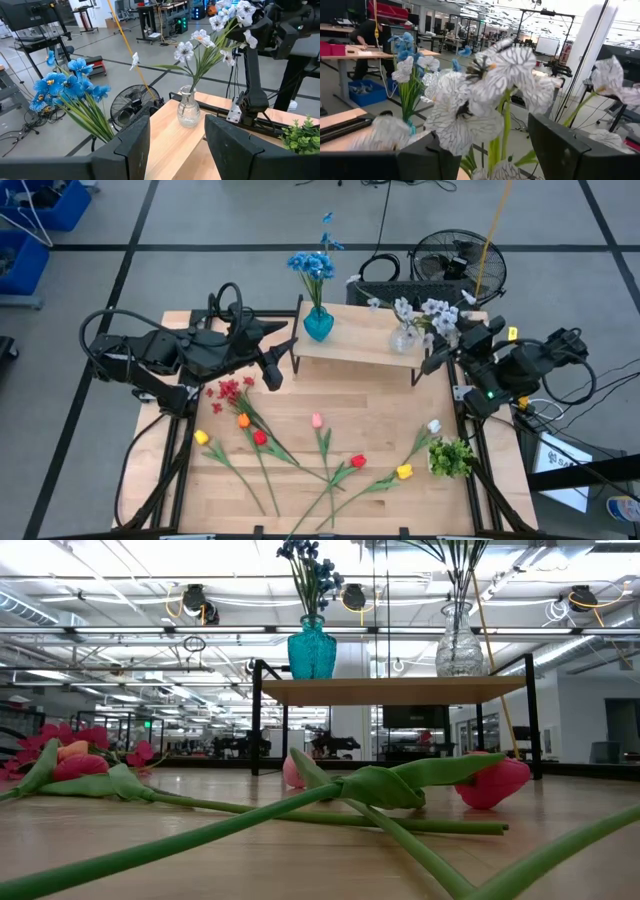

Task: Pick and place flowers into a vace then onto a shelf
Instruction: Put the white flowers into the transparent vase on the shelf

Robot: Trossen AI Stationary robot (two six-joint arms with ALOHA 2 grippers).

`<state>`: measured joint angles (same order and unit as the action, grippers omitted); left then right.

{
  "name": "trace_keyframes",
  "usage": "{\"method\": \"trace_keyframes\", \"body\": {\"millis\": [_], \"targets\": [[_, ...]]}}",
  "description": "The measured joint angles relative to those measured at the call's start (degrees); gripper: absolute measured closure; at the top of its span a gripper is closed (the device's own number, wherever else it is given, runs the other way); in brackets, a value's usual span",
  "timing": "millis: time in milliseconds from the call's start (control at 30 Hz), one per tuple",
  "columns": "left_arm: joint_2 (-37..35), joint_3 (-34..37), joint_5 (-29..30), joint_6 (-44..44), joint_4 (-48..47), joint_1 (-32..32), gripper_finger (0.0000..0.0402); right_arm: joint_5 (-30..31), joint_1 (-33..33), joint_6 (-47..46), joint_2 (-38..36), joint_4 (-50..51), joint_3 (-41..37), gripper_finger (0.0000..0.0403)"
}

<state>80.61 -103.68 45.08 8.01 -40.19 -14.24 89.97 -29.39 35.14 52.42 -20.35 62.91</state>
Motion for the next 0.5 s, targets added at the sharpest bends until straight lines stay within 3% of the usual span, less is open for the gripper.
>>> {"method": "trace_keyframes", "body": {"millis": [500], "targets": [[0.0, 0.0, 0.0, 0.2, -0.3, 0.0, 0.0206, 0.0, -3.5, 3.1, -0.1, -2.3, -1.9, 0.0195]]}}
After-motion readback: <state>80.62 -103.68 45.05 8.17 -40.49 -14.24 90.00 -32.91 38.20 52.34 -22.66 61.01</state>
